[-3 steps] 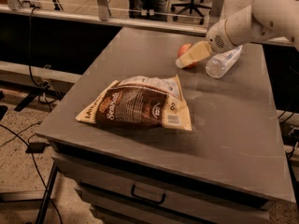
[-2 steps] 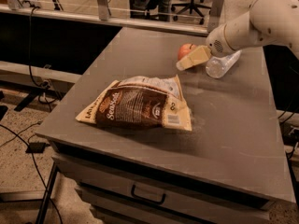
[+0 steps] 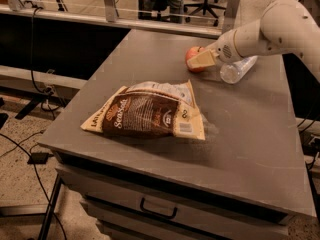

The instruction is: Move apple near brown chip bag

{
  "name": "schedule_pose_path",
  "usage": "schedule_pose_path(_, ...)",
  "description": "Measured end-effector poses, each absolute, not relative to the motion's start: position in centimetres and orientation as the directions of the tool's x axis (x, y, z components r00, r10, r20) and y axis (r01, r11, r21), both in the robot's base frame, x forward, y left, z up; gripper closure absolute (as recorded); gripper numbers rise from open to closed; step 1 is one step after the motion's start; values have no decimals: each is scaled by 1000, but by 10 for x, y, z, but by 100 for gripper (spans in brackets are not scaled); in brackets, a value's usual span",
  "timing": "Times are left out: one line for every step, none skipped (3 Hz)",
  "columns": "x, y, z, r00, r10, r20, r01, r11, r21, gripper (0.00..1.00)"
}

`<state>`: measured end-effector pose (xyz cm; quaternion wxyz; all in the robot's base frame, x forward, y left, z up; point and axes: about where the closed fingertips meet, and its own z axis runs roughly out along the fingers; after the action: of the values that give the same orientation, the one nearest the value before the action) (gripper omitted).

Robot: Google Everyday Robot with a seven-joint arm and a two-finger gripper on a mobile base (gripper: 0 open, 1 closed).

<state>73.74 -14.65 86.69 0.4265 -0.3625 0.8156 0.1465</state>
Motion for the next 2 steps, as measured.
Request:
schedule_pose_path(738, -141, 887, -335, -443, -832, -728, 682, -69, 88)
schedule_pose_path(679, -166, 942, -322, -487, -812, -763, 641, -81, 100)
